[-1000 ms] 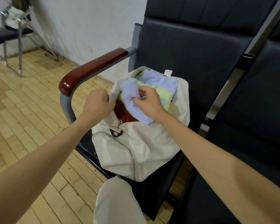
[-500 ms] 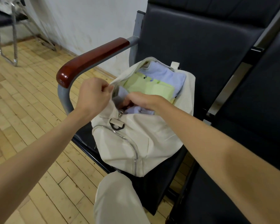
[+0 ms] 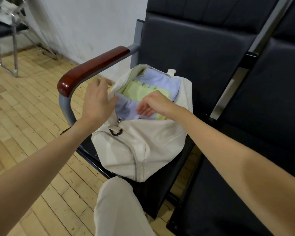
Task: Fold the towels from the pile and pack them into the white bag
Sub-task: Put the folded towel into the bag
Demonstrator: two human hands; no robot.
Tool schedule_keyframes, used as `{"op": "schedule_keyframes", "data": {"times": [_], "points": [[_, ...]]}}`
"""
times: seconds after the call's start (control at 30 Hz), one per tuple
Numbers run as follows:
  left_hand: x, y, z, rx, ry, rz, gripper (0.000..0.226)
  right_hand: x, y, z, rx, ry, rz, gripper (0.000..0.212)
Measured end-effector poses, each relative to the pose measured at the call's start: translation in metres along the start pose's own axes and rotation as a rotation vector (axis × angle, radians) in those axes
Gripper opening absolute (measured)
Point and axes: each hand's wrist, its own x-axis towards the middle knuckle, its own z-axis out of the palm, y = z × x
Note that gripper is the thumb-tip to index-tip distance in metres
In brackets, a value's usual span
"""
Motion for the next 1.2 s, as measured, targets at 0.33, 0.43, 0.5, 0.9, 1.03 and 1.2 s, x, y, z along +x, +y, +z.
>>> {"op": "schedule_keyframes", "data": {"times": [0.33,0.43,0.5,0.9,1.03,1.2], "points": [[0.033,0.044,0.015,0.053,-0.854,0.060,0.023,-0.045,0.050,-0.002,-0.536,-0.039,-0.219,0.025],[0.036,0.048,0.023,0.166,-1.016,0.028,0.030,-0.057,0.049,0.007,-0.778,0.163,-0.462,0.044],[0.038,0.047,0.026,0.194,-1.073,0.019,0.023,-0.067,0.042,0.009,-0.949,0.285,-0.587,0.023],[0.043,0.029,-0.004,-0.250,-1.170,-0.315,0.027,-0.055,0.053,0.027,-0.943,0.365,-0.543,0.022],[0.028,0.029,0.002,-0.173,-0.800,-0.166,0.016,-0.059,0.059,0.023,-0.902,0.277,-0.518,0.009],[0.000,0.062,0.014,0.013,-0.451,0.077,0.032,-0.094,0.063,-0.001,-1.086,0.273,-0.356,0.054]]}}
